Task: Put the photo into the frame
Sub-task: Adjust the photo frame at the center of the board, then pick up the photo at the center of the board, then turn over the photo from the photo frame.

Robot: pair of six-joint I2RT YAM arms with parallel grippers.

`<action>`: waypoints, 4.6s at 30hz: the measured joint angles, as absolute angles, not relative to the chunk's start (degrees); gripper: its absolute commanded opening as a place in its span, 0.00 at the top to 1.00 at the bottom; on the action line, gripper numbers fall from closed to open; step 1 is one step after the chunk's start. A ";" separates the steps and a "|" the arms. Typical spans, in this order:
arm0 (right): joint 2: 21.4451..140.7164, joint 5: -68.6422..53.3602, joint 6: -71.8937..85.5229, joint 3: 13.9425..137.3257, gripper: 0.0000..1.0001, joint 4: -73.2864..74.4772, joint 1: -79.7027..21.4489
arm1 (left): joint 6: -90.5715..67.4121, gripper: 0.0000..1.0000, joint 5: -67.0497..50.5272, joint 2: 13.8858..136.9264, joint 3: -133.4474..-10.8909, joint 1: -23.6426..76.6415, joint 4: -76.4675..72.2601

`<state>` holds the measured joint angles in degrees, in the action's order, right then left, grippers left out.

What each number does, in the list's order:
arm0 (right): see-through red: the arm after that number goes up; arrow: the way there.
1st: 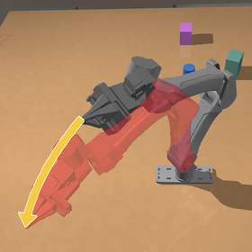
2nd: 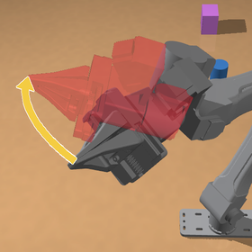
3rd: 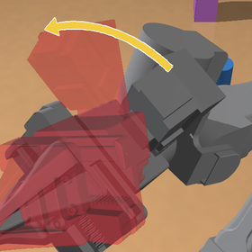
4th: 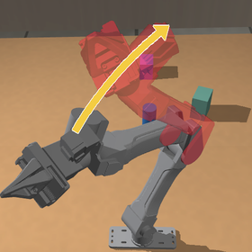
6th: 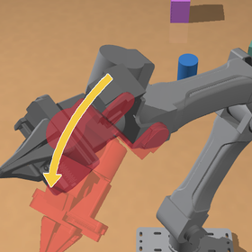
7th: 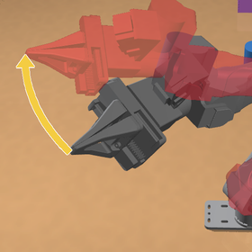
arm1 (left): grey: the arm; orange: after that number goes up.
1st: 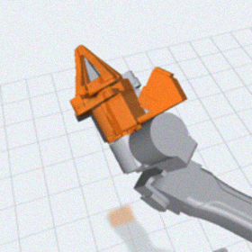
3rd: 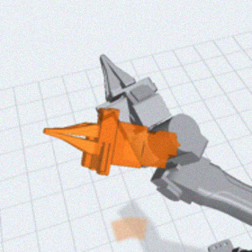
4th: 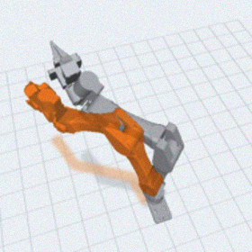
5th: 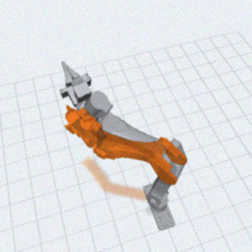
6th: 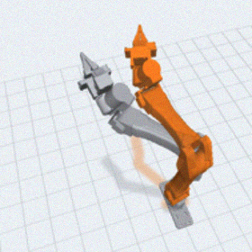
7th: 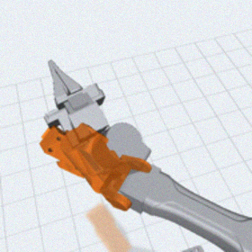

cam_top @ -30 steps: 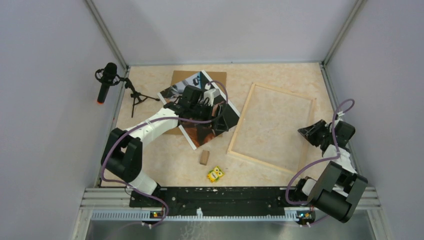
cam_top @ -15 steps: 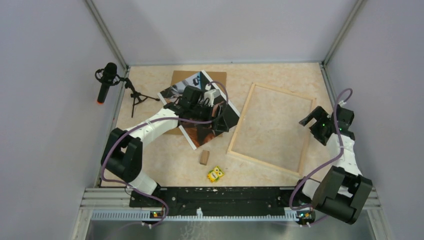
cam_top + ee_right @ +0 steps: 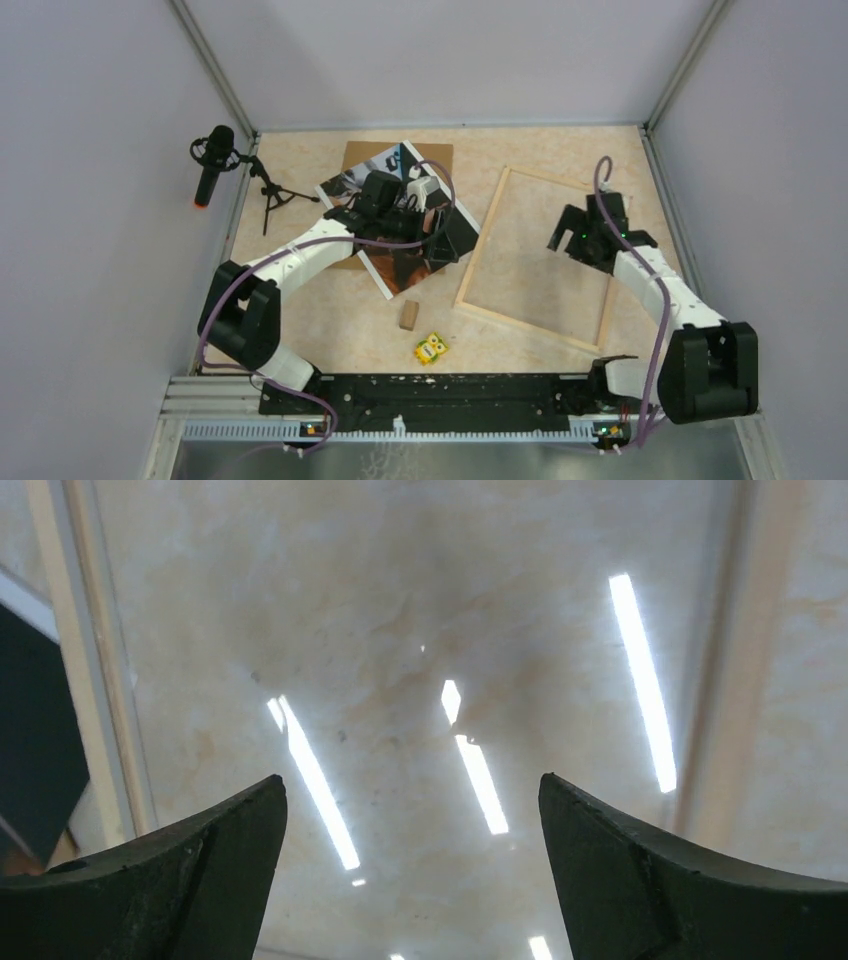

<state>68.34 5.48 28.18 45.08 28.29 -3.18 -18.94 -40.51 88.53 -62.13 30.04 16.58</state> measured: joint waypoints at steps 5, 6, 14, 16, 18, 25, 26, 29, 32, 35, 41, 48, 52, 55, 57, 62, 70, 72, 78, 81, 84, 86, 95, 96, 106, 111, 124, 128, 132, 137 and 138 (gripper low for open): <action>75.50 6.02 29.87 47.40 0.09 27.42 -17.17 | -19.33 0.10 -40.47 88.53 -62.08 29.58 16.56; 77.01 6.24 30.33 48.42 0.11 27.16 -19.57 | -19.40 0.10 -40.45 88.53 -62.04 29.34 16.53; 88.40 4.43 34.52 57.06 0.13 21.41 -34.57 | -20.95 0.08 -39.03 87.35 -60.51 24.91 15.62; 89.01 2.94 35.20 57.06 0.12 20.32 -34.83 | -21.39 0.04 -38.83 87.33 -60.40 23.90 15.27; 89.01 2.00 35.59 56.99 0.11 19.16 -34.74 | -22.11 0.02 -38.68 87.33 -60.29 22.92 14.96; 89.01 -2.35 36.64 56.25 0.12 15.09 -34.85 | -26.28 0.02 -37.82 87.57 -59.48 18.22 14.33; 89.01 -2.90 37.08 55.79 0.12 14.31 -35.03 | -27.03 0.02 -37.69 87.70 -59.24 17.08 14.09; 89.23 -3.66 38.19 55.11 0.12 13.74 -36.88 | -28.82 0.02 -37.45 88.01 -58.24 14.04 13.61; 91.02 -4.23 38.70 55.29 0.14 12.01 -39.75 | -30.17 0.02 -37.10 88.73 -57.93 11.84 13.52; 94.85 -4.71 38.85 56.34 0.18 11.79 -42.33 | -30.87 0.02 -36.47 89.58 -57.93 11.07 13.54; 100.75 -4.49 39.05 60.40 0.20 10.26 -45.82 | -31.97 0.02 -35.33 91.24 -57.93 10.55 13.67; 100.75 0.93 39.75 59.55 0.19 13.34 -45.50 | -34.87 0.02 -33.23 96.03 -57.89 10.33 14.90; 97.78 4.32 39.66 56.86 0.18 15.31 -43.79 | -37.28 0.02 -32.42 97.56 -57.21 9.93 15.09; 95.85 5.34 39.46 55.83 0.18 17.85 -41.91 | -38.76 0.02 -32.05 98.26 -56.73 9.72 15.53; 95.59 5.28 39.42 55.88 0.17 17.98 -39.90 | -39.38 0.02 -32.08 98.61 -56.69 9.54 15.81; 95.61 3.64 39.92 55.88 0.16 16.71 -37.54 | -40.75 0.02 -32.29 99.39 -56.51 9.13 16.12; 96.16 -4.40 46.54 55.53 0.16 6.48 -28.77 | -43.07 0.02 -34.68 100.73 -56.27 8.91 15.59; 96.99 -5.98 47.75 55.53 0.16 4.56 -25.65 | -43.72 0.02 -36.07 101.47 -56.27 8.78 15.20; 102.59 -10.83 46.87 58.76 0.18 2.76 -21.71 | -44.71 0.02 -37.69 101.95 -56.27 8.60 14.96; 106.87 -13.93 45.10 63.09 0.22 2.68 -21.19 | -44.93 0.02 -37.71 102.04 -56.27 8.60 14.96; 110.30 -18.06 43.86 66.24 0.27 1.19 -20.93 | -44.99 0.02 -37.98 102.19 -56.27 8.56 14.96; 111.53 -21.50 44.12 66.41 0.29 -1.10 -20.82 | -45.01 0.02 -38.06 102.19 -56.27 8.56 14.96; 114.08 -34.09 52.25 61.39 0.58 -15.70 -20.86 | -45.15 0.02 -38.37 102.35 -56.27 8.56 14.94; 114.08 -34.33 52.86 61.28 0.67 -16.56 -20.84 | -45.15 0.02 -38.54 102.41 -56.27 8.56 14.90; 113.21 -29.82 52.97 61.17 1.00 -15.92 -21.26 | -41.34 0.02 -37.15 100.64 -56.29 8.82 15.31; 101.89 -25.87 47.42 60.69 1.00 -5.06 -19.99 | -35.81 0.02 -30.65 89.97 -56.23 9.30 16.27; 66.76 3.81 17.17 80.93 1.00 42.17 -5.02 | -32.42 0.02 -29.82 81.19 -56.12 11.07 12.93; 66.78 13.21 9.02 92.51 1.00 51.90 -6.79 | -32.40 0.02 -30.70 81.25 -56.07 11.18 12.88; 66.37 25.43 2.83 94.41 1.00 54.78 -23.07 | -32.38 0.02 -30.89 81.25 -56.07 11.20 12.88; 72.66 38.11 1.58 85.30 1.00 59.77 -44.64 | -32.36 0.02 -30.89 81.25 -56.07 11.20 12.88; 75.07 39.70 1.56 82.39 1.00 59.90 -47.40 | -32.34 0.02 -30.89 81.25 -56.05 11.20 12.88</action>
<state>75.07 39.70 1.56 82.39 59.90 -47.40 -32.34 -30.89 81.25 -56.05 11.20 12.88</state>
